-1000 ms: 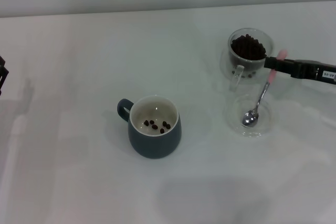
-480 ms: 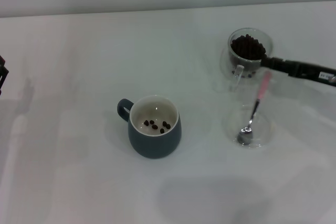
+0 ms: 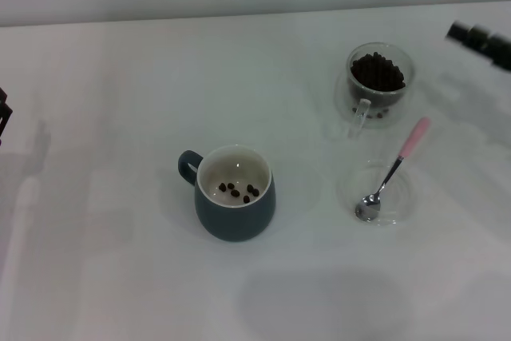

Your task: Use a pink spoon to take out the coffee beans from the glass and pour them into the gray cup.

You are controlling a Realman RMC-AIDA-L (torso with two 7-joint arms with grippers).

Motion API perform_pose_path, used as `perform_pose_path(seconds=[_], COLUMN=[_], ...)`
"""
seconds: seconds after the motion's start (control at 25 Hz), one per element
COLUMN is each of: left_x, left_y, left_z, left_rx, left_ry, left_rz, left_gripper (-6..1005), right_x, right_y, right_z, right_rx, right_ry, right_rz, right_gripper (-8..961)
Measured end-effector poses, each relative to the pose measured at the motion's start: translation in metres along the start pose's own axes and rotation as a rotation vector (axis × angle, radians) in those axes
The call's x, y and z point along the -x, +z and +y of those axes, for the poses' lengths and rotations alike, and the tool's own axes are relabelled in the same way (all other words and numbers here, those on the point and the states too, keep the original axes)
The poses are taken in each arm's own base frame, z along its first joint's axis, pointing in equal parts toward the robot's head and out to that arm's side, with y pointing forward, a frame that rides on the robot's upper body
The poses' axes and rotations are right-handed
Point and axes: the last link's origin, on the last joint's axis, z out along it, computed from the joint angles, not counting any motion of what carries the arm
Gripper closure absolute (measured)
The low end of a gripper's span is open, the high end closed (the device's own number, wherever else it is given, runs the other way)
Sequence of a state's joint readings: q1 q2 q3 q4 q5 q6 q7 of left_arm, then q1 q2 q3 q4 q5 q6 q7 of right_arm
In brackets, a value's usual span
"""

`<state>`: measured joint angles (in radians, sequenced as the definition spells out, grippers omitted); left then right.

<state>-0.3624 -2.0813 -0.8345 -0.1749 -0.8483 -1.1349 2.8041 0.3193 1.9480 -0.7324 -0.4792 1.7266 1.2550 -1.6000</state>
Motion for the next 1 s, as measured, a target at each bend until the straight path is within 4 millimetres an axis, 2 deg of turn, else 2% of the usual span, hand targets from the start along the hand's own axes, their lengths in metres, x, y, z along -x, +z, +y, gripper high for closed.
perform_pose_path(seconds=[0.2, 0.4, 0.56, 1.0], left_x=[0.000, 0.000, 0.000, -0.001], left_y=[0.001, 0.001, 0.001, 0.002], left_z=[0.001, 0.001, 0.001, 0.004], left_rx=[0.001, 0.002, 0.002, 0.013], left_ry=[0.000, 0.000, 0.000, -0.004], left_rz=[-0.001, -0.001, -0.002, 0.005], left_gripper=[199, 198, 199, 198], right_x=[0.009, -0.009, -0.025, -0.032], right_y=[-0.016, -0.018, -0.017, -0.018], right_z=[-0.001, 0.002, 0.001, -0.012], right_rx=[-0.059, -0.148, -0.251, -0.344], right_ry=[-0.163, -0.396, -0.544, -0.522], right_rz=[-0.255, -0.370, -0.369, -0.316], right_gripper=[270, 274, 277, 278])
